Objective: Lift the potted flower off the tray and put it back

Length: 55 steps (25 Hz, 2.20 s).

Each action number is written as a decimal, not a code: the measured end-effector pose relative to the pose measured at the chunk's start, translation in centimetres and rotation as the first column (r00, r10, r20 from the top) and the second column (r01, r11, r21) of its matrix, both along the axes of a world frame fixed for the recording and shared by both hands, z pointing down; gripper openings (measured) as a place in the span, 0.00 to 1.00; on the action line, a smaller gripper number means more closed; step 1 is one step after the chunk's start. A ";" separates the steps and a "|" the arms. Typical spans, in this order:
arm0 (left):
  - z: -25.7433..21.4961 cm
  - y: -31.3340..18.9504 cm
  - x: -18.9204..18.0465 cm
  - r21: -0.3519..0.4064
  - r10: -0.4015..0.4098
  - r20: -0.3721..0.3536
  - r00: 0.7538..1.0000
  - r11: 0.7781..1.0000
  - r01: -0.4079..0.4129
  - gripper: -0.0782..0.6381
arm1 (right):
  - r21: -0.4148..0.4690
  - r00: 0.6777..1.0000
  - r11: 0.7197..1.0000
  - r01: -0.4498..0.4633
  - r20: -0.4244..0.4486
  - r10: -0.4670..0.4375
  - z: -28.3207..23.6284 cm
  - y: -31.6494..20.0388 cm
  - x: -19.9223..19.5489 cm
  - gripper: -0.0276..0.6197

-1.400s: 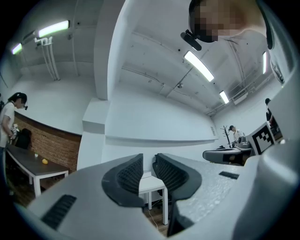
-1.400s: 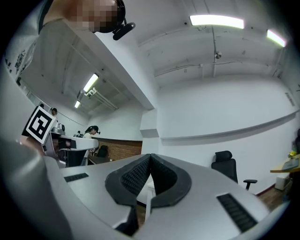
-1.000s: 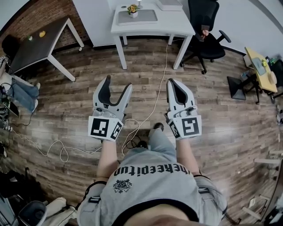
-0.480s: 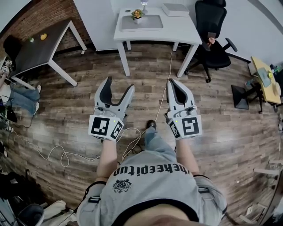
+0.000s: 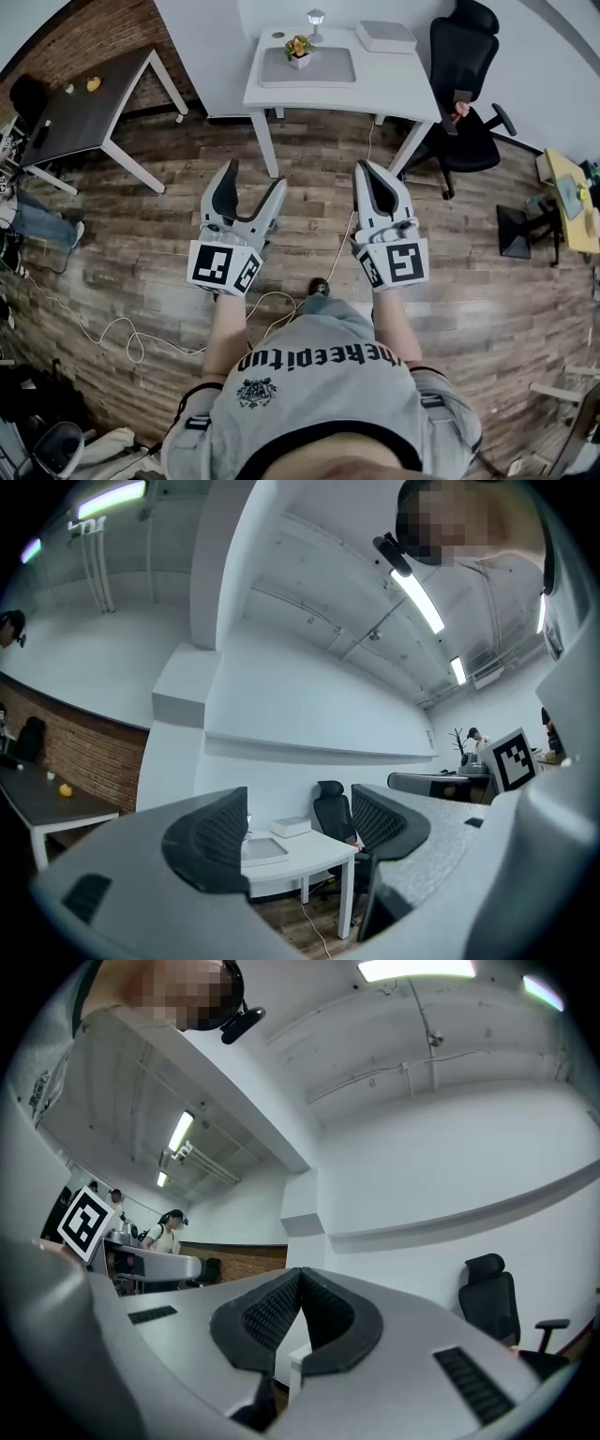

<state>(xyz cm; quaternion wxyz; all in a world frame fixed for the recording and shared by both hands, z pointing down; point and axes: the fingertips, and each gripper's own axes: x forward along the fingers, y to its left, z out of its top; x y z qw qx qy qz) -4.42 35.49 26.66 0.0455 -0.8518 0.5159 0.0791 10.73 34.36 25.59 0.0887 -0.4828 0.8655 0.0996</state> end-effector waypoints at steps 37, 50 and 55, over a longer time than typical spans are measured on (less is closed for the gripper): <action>0.7 -30.2 -1.1 -0.004 0.019 -0.006 1.000 1.000 -0.019 0.57 | -0.015 1.000 1.000 0.006 0.031 -0.005 0.9 -29.7 -1.4 0.05; 0.8 -42.6 -5.0 -0.010 0.085 0.014 0.996 0.996 -0.085 0.57 | -0.007 0.998 0.999 -0.048 0.042 0.049 0.8 -41.3 -5.5 0.05; 1.1 -46.4 -5.9 -0.013 0.115 0.022 0.993 0.993 -0.115 0.57 | -0.005 0.995 0.996 -0.084 0.044 0.084 0.9 -44.6 -6.4 0.05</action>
